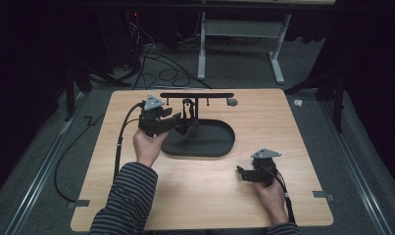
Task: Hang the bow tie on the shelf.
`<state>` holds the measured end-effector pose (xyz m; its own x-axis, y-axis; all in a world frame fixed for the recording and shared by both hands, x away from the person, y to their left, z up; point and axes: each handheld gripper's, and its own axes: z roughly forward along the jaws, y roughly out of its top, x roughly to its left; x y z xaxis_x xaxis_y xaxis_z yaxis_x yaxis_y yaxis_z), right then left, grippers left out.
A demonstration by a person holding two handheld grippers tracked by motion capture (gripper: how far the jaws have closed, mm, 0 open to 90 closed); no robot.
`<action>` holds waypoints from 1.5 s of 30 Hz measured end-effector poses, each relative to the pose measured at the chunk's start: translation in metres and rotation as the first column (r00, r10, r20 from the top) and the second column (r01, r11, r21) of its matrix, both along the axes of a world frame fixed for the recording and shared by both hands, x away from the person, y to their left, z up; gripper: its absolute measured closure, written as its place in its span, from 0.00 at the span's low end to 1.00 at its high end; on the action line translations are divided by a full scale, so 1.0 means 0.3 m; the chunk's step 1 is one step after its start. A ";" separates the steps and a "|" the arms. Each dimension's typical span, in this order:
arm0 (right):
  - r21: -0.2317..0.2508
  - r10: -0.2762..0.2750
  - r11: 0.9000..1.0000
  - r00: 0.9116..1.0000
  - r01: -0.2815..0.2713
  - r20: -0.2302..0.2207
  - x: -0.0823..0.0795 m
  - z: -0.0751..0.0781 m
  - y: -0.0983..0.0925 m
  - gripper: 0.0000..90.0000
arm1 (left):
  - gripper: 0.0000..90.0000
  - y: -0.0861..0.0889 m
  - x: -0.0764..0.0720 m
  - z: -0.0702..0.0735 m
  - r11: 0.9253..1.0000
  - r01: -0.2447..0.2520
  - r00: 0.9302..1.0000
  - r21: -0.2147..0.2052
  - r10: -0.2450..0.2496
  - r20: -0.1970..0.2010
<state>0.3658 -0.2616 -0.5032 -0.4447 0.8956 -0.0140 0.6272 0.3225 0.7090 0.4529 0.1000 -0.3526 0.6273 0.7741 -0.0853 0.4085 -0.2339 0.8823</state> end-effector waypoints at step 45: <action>0.002 -0.006 1.000 1.000 0.006 0.001 0.000 0.000 0.001 0.23 | 0.55 0.170 -0.158 -0.075 0.992 -0.058 0.998 -0.111 0.054 -0.045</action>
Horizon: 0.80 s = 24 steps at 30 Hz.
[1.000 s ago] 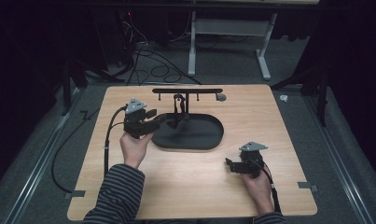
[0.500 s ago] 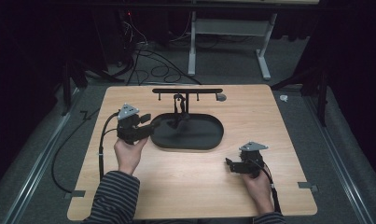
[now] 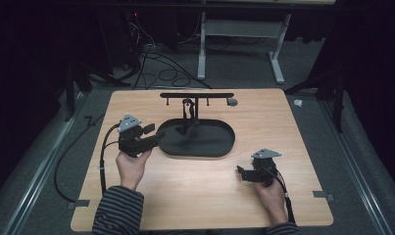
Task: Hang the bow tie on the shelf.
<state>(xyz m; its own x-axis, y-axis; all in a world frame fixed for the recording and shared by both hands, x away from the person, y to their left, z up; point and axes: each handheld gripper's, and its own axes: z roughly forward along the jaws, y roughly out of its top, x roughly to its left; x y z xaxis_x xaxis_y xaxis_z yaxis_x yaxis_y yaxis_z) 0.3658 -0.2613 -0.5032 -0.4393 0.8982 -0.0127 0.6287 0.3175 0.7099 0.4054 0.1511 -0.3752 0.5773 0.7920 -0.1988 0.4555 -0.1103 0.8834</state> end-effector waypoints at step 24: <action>0.000 -0.001 1.000 1.000 0.001 0.000 0.000 0.000 0.000 0.23 | 0.53 0.037 -0.077 -0.055 1.000 -0.011 1.000 -0.024 0.010 -0.022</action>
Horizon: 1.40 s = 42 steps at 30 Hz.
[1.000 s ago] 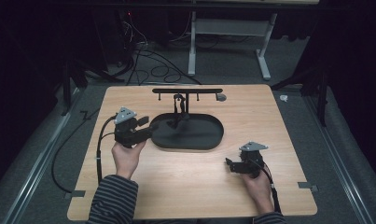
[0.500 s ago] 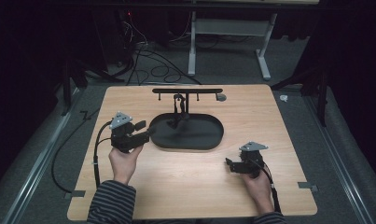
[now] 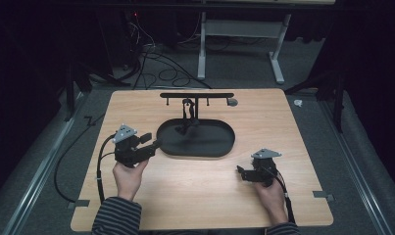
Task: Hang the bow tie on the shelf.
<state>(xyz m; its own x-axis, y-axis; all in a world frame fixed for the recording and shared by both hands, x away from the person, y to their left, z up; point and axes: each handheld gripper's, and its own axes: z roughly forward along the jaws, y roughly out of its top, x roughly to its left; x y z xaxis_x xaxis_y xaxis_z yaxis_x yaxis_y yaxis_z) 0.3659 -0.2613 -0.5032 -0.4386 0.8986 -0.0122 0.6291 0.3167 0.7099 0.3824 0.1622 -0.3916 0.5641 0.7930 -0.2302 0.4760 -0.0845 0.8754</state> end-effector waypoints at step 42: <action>0.001 -0.001 1.000 1.000 0.001 -0.001 0.000 0.000 0.000 0.23 | 0.51 0.045 -0.117 -0.177 0.998 -0.066 0.995 0.015 0.067 -0.067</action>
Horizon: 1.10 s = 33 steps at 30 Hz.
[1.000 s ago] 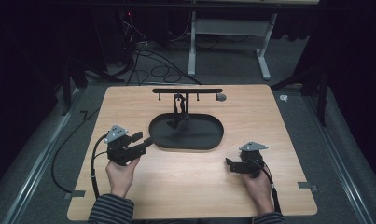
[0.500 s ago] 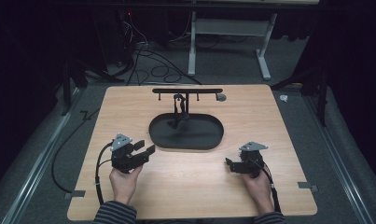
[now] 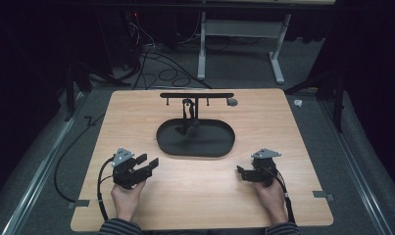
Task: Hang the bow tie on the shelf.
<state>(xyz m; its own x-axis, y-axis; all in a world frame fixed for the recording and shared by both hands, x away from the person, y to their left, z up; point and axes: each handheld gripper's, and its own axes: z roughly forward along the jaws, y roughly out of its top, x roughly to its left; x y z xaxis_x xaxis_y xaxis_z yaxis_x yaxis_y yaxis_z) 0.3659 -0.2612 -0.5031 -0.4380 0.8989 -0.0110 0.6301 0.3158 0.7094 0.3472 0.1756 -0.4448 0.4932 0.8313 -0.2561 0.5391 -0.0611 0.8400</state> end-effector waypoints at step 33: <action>-0.001 0.001 1.000 1.000 -0.001 0.001 0.000 0.000 0.000 0.23 | 0.52 -0.023 0.033 -0.064 0.998 -0.016 0.997 0.060 0.020 -0.072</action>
